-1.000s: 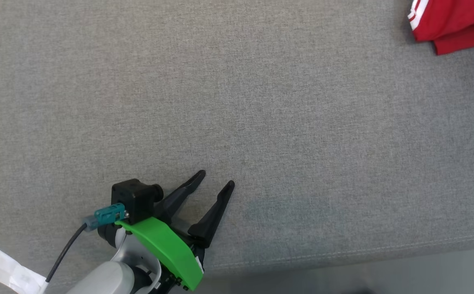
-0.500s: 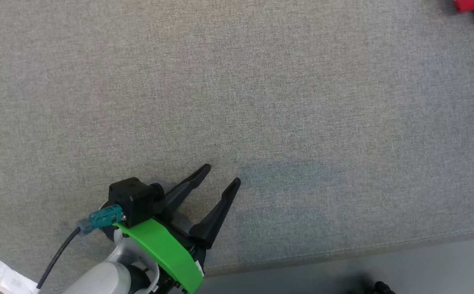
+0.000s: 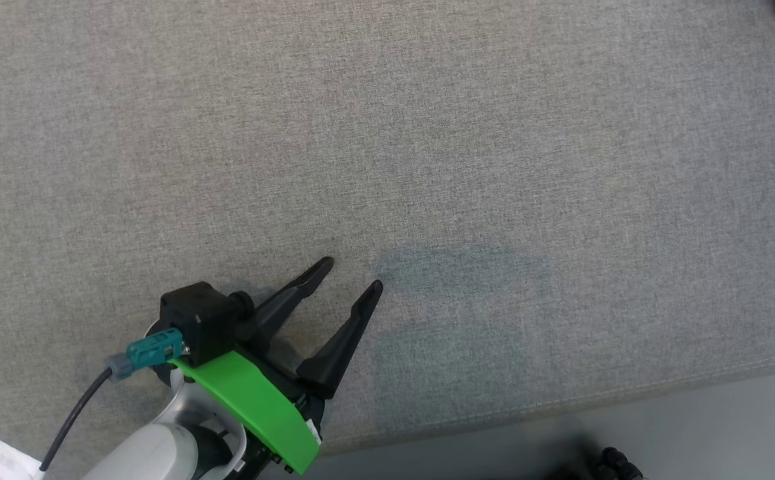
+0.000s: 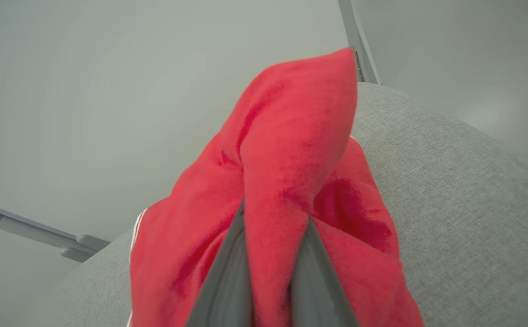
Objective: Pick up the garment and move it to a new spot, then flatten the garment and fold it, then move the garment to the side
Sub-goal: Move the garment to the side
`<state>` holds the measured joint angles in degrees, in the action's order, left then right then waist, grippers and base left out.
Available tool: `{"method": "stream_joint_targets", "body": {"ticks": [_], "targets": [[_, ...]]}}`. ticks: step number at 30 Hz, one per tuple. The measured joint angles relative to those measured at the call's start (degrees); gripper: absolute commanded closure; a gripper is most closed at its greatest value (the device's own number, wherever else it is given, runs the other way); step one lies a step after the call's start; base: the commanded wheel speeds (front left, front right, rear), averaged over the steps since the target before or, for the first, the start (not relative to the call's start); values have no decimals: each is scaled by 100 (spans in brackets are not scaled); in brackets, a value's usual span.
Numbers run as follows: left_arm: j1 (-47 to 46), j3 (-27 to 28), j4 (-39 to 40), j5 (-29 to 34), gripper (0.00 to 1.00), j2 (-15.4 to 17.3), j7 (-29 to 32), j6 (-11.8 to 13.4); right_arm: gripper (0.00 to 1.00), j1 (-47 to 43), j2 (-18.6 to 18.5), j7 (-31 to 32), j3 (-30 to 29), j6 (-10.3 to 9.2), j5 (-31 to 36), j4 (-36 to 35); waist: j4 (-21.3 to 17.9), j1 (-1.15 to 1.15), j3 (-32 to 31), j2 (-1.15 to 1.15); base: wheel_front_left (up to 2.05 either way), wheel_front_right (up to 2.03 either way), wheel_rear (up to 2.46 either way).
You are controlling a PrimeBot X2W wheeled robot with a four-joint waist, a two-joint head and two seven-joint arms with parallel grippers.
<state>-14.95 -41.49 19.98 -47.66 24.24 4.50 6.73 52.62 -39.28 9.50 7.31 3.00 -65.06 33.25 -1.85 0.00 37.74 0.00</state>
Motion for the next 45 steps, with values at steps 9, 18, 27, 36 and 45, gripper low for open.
{"method": "stream_joint_targets", "body": {"ticks": [9,18,27,36,45], "targets": [[4,88,154,179,0,58,103,0,100,-9,-24,-344,-51,-116,182,416,-168,0,104,0,0,0,0],[4,116,226,241,0,25,203,0,0,-16,457,-898,160,-276,486,601,-164,0,152,0,0,0,0],[-3,191,175,254,0,-149,226,0,0,-3,519,-1151,299,-244,669,699,-129,0,129,0,0,0,0],[-4,241,-122,194,0,-254,146,3,0,-164,162,-1346,208,-316,822,1144,-221,0,-114,0,0,0,0],[-9,285,-627,146,0,-430,-140,-22,0,-728,109,-2022,181,-247,996,1212,-367,0,-557,0,0,0,0]]}}
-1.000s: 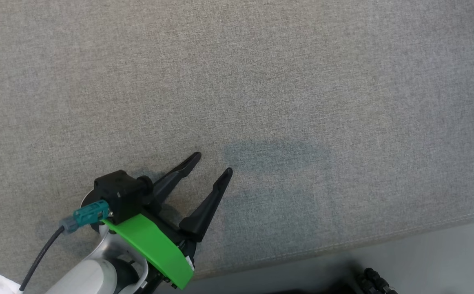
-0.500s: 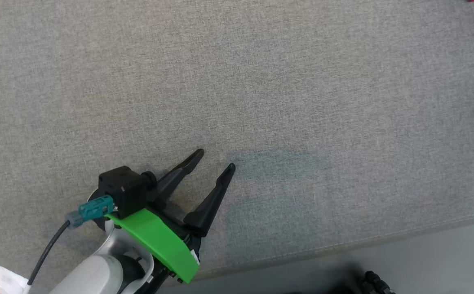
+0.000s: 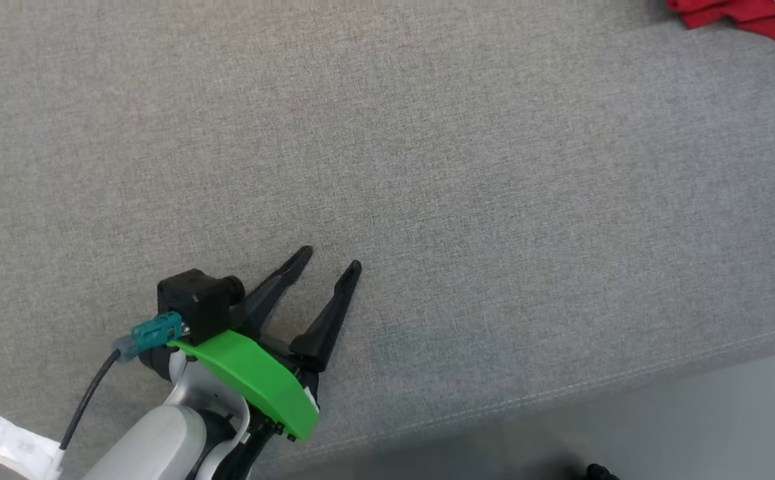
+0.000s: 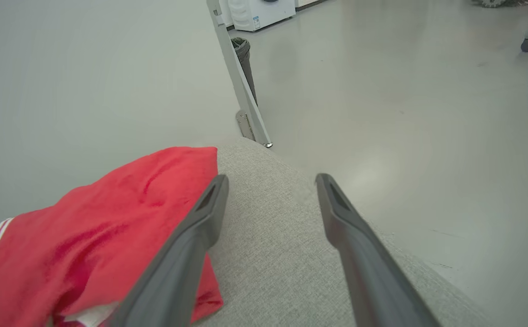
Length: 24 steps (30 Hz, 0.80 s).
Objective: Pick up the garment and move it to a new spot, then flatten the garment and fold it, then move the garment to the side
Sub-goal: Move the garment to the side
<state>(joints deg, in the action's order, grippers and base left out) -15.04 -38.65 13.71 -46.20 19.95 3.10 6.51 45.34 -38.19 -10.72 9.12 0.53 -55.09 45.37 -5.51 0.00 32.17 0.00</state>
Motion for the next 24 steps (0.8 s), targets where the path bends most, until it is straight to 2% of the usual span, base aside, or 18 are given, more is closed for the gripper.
{"method": "stream_joint_targets", "body": {"ticks": [7,14,20,23,24], "targets": [[84,296,-416,2,0,-38,-422,2,0,-520,1,-361,146,63,386,-367,-7,0,-489,0,0,0,0],[293,612,-802,89,0,-62,-870,8,0,-973,209,-389,245,27,684,-771,90,0,-924,0,0,0,0],[516,898,-1170,167,0,-118,-1271,16,0,-1435,402,-388,464,-124,1126,-1214,275,0,-1356,0,0,0,0],[611,1032,-1371,224,0,-119,-1482,34,0,-1583,546,-388,347,-323,1367,-1559,383,0,-1574,0,0,0,0],[627,1079,-1430,268,0,-118,-1551,35,0,-1629,576,-388,341,-336,1457,-1690,422,0,-1648,0,0,0,0]]}}
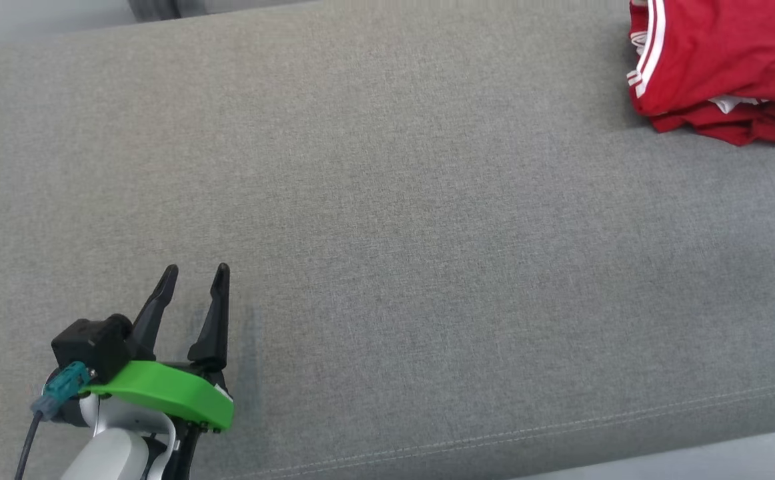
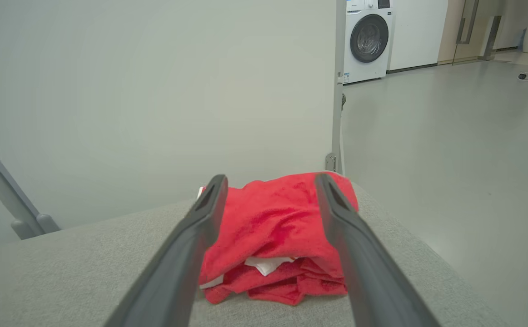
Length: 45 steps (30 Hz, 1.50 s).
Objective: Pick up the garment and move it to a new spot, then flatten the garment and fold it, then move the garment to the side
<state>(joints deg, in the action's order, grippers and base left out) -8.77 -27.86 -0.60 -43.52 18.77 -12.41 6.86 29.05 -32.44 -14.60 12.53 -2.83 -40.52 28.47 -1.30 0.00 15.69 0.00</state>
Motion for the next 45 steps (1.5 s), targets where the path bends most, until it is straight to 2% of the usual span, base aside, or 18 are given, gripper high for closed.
{"method": "stream_joint_targets", "body": {"ticks": [4,7,9,14,20,29,30,36,45], "targets": [[157,177,-233,258,0,-10,-85,7,0,-396,344,0,44,-133,279,-350,149,0,-295,0,0,0,0],[384,320,-514,635,0,48,-133,21,0,-996,810,1,263,-209,579,-512,290,0,-605,0,0,0,0],[522,499,-714,778,0,83,-140,21,0,-1238,951,1,355,-286,761,-561,348,0,-760,0,0,0,0],[910,771,-1039,917,0,22,-176,23,0,-1889,1239,1,537,-341,1051,-582,462,0,-1159,0,0,0,0],[1184,872,-1092,1000,0,-92,-176,23,0,-2475,1358,1,684,-382,1374,-677,569,0,-1599,0,0,0,0],[1409,1116,-1005,1293,0,-153,-180,23,0,-2703,1418,1,561,-427,1711,-1007,673,0,-1950,0,0,0,0],[1412,1107,-1015,1335,100,-162,-180,22,100,-2733,1430,1,542,-426,1730,-1006,675,0,-1959,0,0,0,0],[1534,1009,-1280,1291,100,-410,-151,15,100,-3048,1718,25,632,-423,1710,-750,674,0,-1960,0,0,0,0],[1545,1143,-1281,810,100,-495,-16,-58,100,-3041,1794,207,391,-320,1206,-739,630,0,-1928,0,0,0,0]]}}
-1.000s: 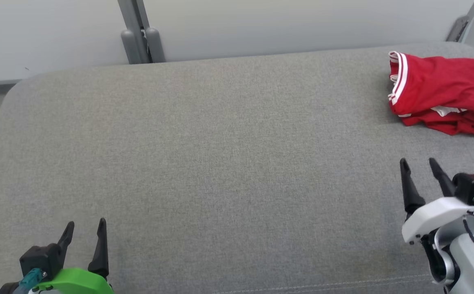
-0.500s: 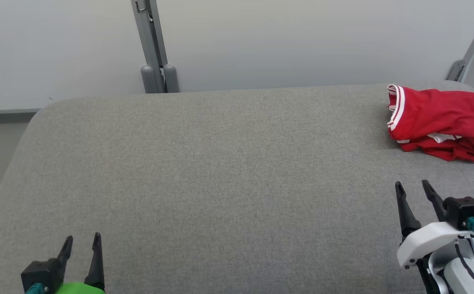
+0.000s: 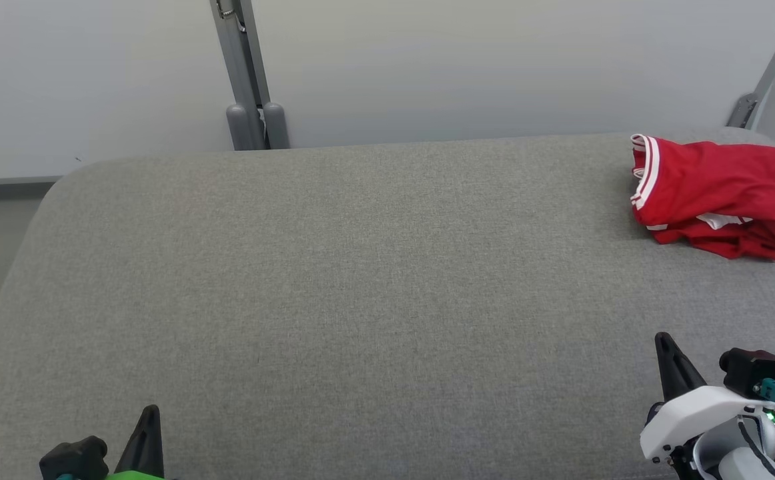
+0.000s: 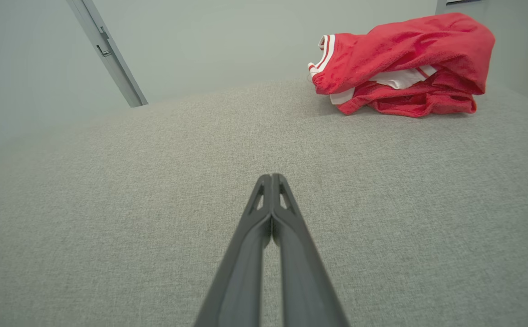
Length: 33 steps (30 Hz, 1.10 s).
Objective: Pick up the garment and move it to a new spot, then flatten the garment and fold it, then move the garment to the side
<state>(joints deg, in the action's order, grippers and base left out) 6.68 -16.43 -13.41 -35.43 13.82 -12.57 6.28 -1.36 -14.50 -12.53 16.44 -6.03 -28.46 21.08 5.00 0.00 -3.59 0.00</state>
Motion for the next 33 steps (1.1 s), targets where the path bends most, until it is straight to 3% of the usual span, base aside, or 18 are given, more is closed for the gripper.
{"method": "stream_joint_targets", "body": {"ticks": [33], "targets": [[-172,646,-7,-1804,100,-365,604,-409,100,124,389,649,-800,400,-2031,-80,-167,0,124,0,0,0,0]]}}
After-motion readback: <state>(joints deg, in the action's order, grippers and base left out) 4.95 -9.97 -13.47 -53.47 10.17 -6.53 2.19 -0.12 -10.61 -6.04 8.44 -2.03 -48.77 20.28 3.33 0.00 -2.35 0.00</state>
